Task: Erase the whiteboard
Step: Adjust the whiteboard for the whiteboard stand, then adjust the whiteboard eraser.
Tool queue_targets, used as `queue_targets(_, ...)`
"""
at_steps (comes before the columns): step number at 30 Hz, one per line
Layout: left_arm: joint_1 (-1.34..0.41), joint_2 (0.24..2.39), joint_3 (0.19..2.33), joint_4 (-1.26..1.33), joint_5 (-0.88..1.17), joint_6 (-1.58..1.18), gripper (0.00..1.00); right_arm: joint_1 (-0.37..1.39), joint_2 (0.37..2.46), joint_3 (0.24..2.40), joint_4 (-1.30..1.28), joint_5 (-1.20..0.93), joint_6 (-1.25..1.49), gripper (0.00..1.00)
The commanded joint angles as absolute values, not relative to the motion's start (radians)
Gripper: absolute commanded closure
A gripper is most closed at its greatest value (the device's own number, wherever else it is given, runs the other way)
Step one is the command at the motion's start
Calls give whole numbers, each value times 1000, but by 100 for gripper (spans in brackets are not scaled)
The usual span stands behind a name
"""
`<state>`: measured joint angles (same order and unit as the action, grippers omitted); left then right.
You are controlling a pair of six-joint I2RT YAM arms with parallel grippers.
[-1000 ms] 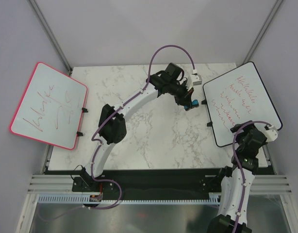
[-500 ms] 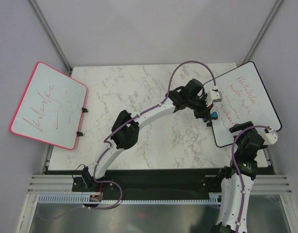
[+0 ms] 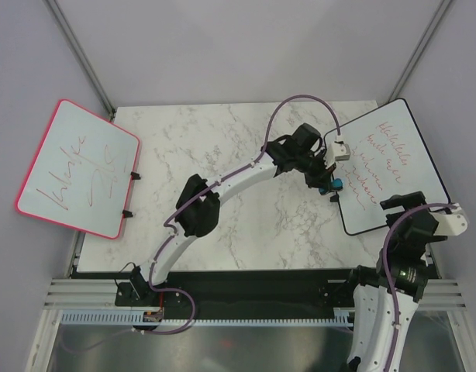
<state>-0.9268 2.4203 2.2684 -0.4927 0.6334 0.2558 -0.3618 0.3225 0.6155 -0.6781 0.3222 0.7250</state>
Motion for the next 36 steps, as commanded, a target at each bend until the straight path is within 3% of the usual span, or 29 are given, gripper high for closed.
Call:
queue_targets(1,-907,2312,2299,-561,736,301,98,-344,330,762,-777,340,657,9)
queue_targets(8,-807,2223,2298,-650,1016,264,98,-328,334,926,-749,96,471,3)
queue_targets(13,-735,2157,2329,-692,1150,207,98,-295,406,939,-462,-443,393,2)
queue_targets(16,-667,2108,2335,-696,1284,158,98,-291,468,927,-286,-614,414,2)
queue_targets(20,-592,2046,2321,-695,1364,98,98,-291,537,801,157,-846,662,15)
queue_targets(21,-586,2030,2316,-695,1370,91,98,-287,563,722,409,-851,833,17)
queue_targets(23,-577,2017,2310,-695,1379,80,98,-267,597,683,562,-833,911,22)
queue_targets(26,-575,2013,2318,-696,1385,68,98,-151,667,699,574,-793,852,26)
queue_targets(31,-575,2031,2344,-692,1390,40,98,144,811,790,503,-667,645,19)
queue_targets(36,-574,2029,2336,-686,1384,37,98,201,874,795,561,-636,618,19)
